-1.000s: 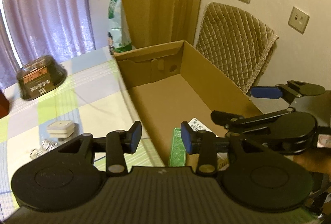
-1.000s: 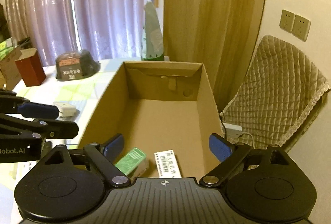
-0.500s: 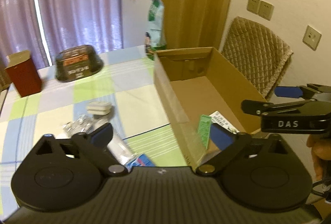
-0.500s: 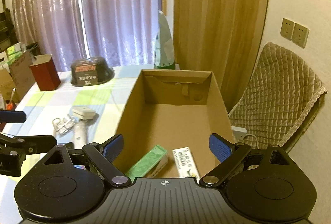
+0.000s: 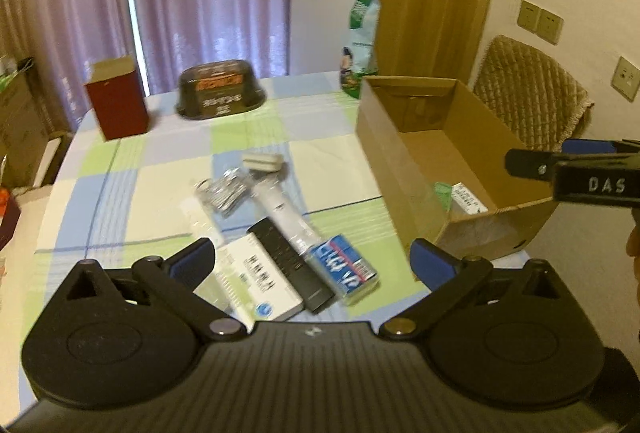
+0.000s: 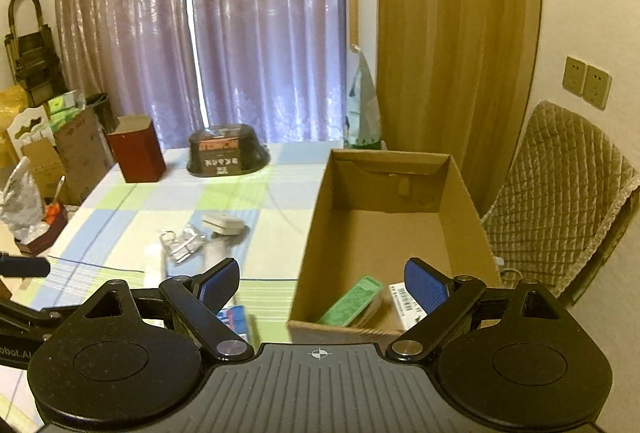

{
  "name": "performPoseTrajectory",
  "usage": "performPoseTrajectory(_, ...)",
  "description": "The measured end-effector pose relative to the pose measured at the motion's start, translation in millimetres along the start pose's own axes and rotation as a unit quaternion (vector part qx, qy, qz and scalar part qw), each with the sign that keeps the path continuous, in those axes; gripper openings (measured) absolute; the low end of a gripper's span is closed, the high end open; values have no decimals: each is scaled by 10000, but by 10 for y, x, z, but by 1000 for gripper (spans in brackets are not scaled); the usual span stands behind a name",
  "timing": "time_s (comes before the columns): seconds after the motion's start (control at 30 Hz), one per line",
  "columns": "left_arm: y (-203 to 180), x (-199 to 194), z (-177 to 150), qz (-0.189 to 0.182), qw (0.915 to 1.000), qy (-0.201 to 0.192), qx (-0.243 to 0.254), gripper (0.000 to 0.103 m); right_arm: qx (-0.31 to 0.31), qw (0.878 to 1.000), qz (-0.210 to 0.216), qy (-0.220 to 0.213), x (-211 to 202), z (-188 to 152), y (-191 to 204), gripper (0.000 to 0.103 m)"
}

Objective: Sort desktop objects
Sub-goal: 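Withdraw both tools from the cardboard box back over the table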

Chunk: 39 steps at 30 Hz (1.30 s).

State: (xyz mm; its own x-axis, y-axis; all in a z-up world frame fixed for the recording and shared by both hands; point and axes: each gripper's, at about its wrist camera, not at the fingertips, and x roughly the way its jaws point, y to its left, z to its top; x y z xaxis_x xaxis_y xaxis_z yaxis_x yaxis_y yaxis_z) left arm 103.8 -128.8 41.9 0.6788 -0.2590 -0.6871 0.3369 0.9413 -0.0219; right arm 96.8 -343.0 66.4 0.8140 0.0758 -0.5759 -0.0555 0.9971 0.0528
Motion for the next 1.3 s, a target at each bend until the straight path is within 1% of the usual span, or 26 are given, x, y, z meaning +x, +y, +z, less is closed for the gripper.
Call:
performPoseTrajectory(0.1,112,-100,-125,122,9999,15,-86,102,-4,10000,97,-21,-54,-34,103,92)
performPoseTrajectory(0.23,261,-228,-291,283,9994,41,-204,102,7,9997,217,58,-62,-156,222,92)
performPoseTrajectory(0.43,487,-285,-515,455,9977,184,-477,102,24,9990,396,182,-70,-342,399,92)
performPoseTrajectory(0.53,571,-287,-615,521,9965,267,-592,102,19,9983,481,336,-28,-473,479,92)
performPoseTrajectory(0.67,630,-263,-691,529,9956,321,-710,102,-22,9971,555,511,20,-606,563,92)
performPoseTrajectory(1.0,689,-143,-779,487,9945,424,-828,102,-267,9952,666,659,174,-796,685,92)
performPoseTrajectory(1.13,691,-57,-810,483,9941,462,-855,102,-364,9947,645,707,263,-883,711,92)
performPoseTrajectory(1.3,706,70,-837,480,9936,500,-892,102,-322,9942,623,818,386,-971,674,92)
